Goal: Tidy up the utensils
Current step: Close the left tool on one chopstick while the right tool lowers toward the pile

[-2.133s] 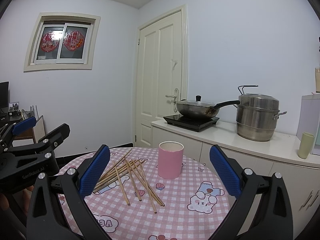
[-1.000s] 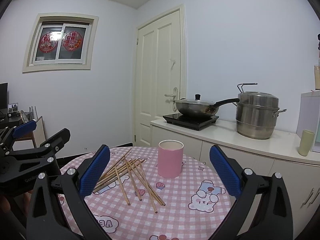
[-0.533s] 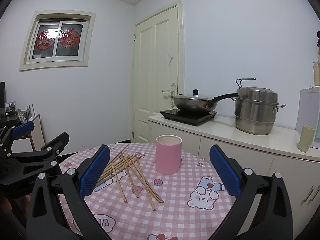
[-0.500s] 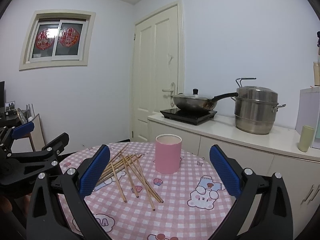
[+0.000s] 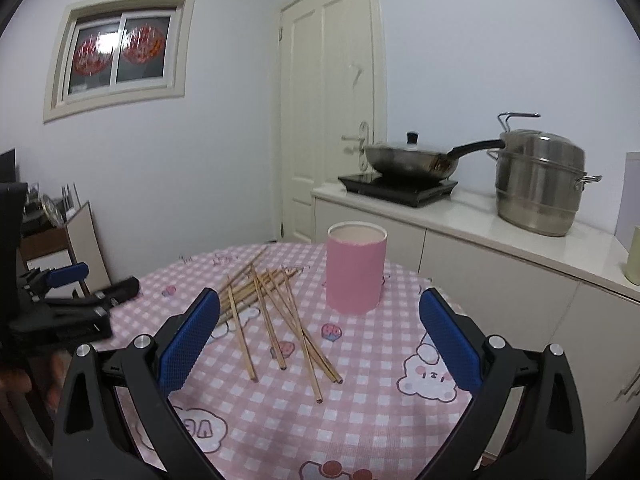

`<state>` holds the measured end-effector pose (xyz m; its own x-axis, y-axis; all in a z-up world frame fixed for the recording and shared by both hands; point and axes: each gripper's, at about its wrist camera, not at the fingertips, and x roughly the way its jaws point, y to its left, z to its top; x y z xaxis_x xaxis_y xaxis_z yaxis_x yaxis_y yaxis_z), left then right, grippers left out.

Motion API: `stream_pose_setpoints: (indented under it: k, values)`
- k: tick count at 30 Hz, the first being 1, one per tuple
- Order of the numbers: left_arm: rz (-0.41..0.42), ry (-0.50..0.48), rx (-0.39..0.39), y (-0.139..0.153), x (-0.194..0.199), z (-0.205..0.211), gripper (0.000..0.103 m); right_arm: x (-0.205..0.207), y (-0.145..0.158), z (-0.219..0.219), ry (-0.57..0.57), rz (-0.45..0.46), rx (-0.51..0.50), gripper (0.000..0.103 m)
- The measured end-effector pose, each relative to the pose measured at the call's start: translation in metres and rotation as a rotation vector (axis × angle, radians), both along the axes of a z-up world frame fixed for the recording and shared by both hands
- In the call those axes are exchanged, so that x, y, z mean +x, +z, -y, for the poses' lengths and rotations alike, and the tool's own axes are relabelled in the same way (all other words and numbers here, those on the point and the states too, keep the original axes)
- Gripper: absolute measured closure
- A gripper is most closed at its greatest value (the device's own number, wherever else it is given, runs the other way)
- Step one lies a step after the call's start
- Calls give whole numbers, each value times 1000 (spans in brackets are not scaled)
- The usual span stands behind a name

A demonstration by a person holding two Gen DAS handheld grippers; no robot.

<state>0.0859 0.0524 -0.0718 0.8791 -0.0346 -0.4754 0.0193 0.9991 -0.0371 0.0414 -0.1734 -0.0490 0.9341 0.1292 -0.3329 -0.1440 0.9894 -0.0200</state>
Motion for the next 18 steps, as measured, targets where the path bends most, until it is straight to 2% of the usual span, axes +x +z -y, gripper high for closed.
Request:
stream_pose_setpoints:
  k: [3,8,10,13,18]
  values:
    - [-47,23,6,-8,12,-14,6,11,-7,0,16,-28,-13,7]
    - [-141,-2,-7,-21,40,-23,7,36,-17,-5,51,-79,-52,7]
    - [-170,-18,5,-24,51,-22,16,46,-21,-9,60,-94,-79,7]
    - [-216,-64,16,-28,73,-14,23,59,-25,-11,78,-117,-93,8]
    - [-292,-142,7,-27,119,2,28,85,-32,-14,130,-168,-102,19]
